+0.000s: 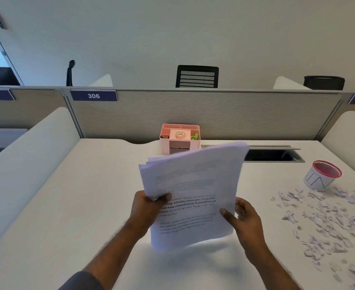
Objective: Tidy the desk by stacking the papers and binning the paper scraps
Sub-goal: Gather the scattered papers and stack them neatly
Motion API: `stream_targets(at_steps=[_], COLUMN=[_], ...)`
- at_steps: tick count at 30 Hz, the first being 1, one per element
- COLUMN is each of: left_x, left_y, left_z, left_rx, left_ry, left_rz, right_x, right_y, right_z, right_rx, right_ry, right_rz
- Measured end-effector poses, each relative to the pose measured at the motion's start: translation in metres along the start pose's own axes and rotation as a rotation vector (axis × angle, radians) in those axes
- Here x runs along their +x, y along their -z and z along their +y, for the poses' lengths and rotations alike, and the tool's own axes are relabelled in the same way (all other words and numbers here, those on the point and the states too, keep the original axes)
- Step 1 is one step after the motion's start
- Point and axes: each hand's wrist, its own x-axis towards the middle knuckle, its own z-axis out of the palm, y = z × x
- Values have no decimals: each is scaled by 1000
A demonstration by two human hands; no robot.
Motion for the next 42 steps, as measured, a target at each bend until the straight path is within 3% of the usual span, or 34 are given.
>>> stream_targets(at_steps=[3,8,11,15,20,26,29,33,35,42], left_x=[2,1,-4,-16,-25,-15,-1,11,11,1], left_y=[2,2,-2,-7,0,57,92,101,95,63], left_z=[8,11,5,-7,-21,-15,3,37,46,25], left_rx=[-227,-573,-709,-779,-708,-735,-561,-145,-8,-37], left_ry=[21,108,163,225,335,338,304,160,147,-60], left_rz=[55,86,69,95,43,-1,-17,-313,-368,-29], right_x=[-1,-3,-8,-10,-9,4,10,12,11,8], right_y=[-3,-28,-43,-55,-52,-16,2,7,5,-3], right_z=[1,-13,-29,-40,-41,-51,-55,-60,-62,-56], right_rx=[68,427,458,444,347,317,256,204,158,-76], right_ry=[-111,-218,-137,-83,-86,-106,-93,-102,-90,156], right_rz=[87,-81,-232,-176,-96,-166,-247,-365,-405,-222])
